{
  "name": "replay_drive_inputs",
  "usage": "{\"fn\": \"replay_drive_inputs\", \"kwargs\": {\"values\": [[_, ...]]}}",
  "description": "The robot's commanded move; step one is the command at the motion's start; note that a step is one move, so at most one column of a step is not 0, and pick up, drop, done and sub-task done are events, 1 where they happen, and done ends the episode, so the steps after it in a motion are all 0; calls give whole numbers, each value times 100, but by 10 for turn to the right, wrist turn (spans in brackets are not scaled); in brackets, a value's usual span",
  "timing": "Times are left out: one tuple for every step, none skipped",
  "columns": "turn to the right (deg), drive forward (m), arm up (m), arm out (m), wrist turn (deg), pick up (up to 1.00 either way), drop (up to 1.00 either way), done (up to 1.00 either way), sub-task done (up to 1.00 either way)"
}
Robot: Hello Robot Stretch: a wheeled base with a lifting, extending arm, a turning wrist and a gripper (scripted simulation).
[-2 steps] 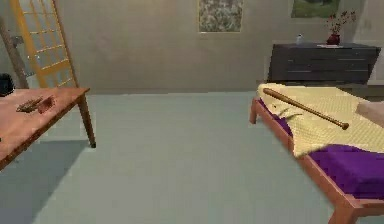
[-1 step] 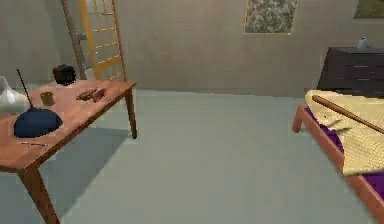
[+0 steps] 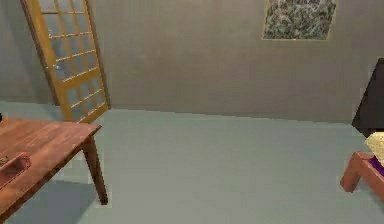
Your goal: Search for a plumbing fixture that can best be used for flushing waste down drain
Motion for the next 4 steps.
{"fn": "replay_drive_inputs", "kwargs": {"values": [[0, 100, 0, 0, 0, 0, 0, 0, 0], [0, 50, 0, 0, 0, 0, 0, 0, 0], [-450, 0, 0, 0, 0, 0, 0, 0, 0], [-180, 0, 0, 0, 0, 0, 0, 0, 0]]}}
